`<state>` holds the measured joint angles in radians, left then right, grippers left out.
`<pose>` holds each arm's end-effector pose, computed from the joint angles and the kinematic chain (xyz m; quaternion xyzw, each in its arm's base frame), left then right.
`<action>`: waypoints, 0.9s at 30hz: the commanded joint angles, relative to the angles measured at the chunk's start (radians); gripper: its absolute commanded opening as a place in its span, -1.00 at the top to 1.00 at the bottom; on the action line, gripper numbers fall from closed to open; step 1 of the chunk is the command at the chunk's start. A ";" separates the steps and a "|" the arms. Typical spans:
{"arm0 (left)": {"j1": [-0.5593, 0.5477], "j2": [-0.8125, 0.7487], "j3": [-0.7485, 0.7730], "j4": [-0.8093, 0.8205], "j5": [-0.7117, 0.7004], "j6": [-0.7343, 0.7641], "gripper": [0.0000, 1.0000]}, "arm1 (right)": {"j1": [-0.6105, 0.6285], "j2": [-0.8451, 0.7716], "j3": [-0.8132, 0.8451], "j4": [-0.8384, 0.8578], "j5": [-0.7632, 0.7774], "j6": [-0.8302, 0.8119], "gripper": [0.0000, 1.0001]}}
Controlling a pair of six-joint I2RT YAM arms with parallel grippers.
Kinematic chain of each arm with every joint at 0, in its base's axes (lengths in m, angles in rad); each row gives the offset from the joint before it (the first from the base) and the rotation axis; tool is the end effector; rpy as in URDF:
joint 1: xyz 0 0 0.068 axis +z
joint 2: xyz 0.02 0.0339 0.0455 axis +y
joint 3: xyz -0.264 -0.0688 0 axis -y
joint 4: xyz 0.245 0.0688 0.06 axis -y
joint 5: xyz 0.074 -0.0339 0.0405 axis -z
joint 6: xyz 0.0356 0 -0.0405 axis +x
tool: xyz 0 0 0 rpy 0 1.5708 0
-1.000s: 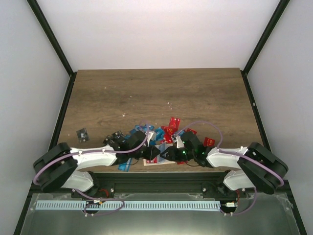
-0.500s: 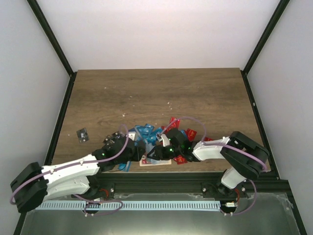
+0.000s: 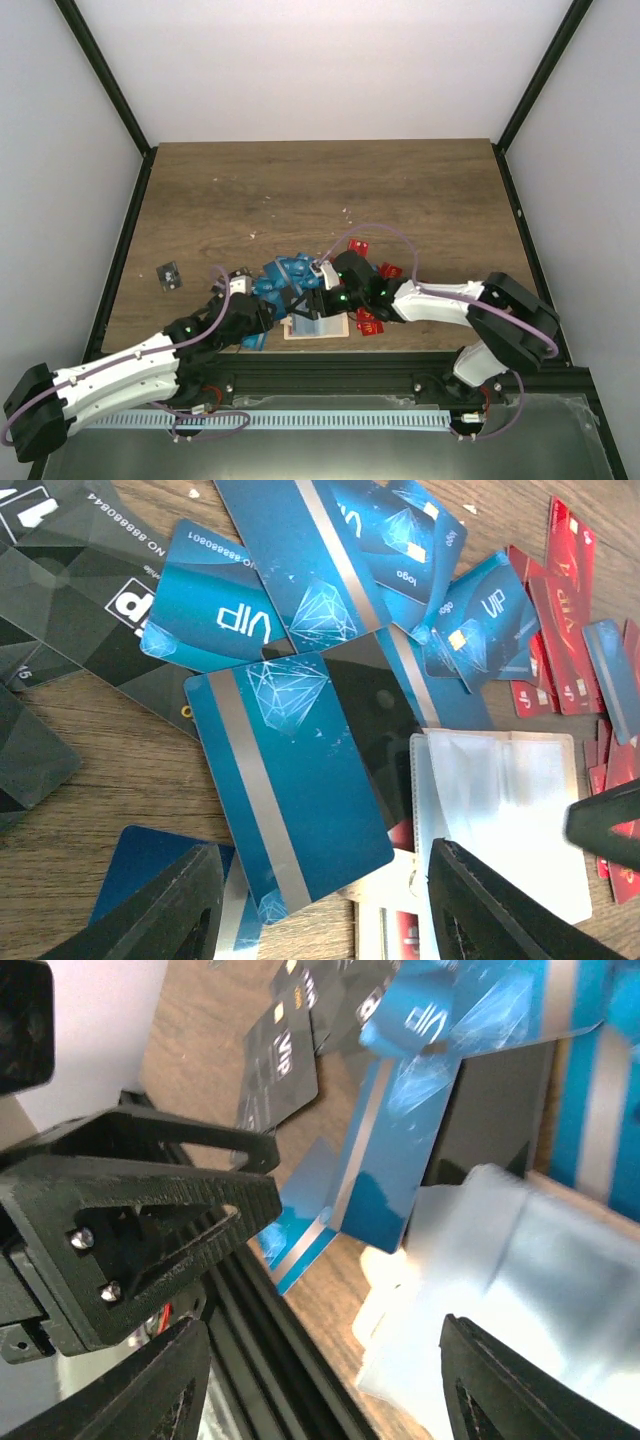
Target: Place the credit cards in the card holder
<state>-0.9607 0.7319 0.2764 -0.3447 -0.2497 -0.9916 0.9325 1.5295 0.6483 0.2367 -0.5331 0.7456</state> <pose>0.0906 -0.1143 0.1582 -0.0610 0.9186 -0.2443 0.3045 0.1612 0.2476 0.1636 -0.1977 0.8483 0.4781 0.1126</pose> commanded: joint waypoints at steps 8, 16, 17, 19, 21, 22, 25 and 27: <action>0.005 0.070 -0.031 0.001 -0.034 -0.049 -0.19 | 0.004 -0.106 -0.027 -0.184 0.220 -0.075 -0.05; 0.018 0.114 -0.052 0.145 0.011 0.011 -0.29 | 0.027 0.010 -0.024 -0.039 0.096 -0.073 0.17; 0.022 0.120 -0.055 0.160 0.030 0.018 -0.32 | 0.030 0.020 -0.021 -0.035 0.094 -0.074 0.18; 0.034 0.138 -0.054 0.180 0.050 0.030 -0.35 | 0.036 0.040 -0.014 -0.040 0.103 -0.079 0.18; 0.048 0.158 -0.054 0.199 0.063 0.044 -0.35 | 0.039 0.057 -0.011 -0.065 0.141 -0.081 0.19; 0.055 0.166 -0.054 0.208 0.068 0.048 -0.36 | 0.040 0.067 -0.010 -0.086 0.171 -0.080 0.19; 0.090 0.200 -0.065 0.254 0.105 0.058 -0.35 | 0.040 0.086 -0.025 -0.136 0.234 -0.074 0.20; 0.112 0.224 -0.073 0.287 0.143 0.062 -0.35 | 0.040 0.087 -0.051 -0.147 0.250 -0.066 0.20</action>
<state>-0.8837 0.9218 0.2272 -0.1459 -0.1761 -0.9581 0.9649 1.5951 0.6086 0.1513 -0.3706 0.6849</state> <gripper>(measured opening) 0.676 0.402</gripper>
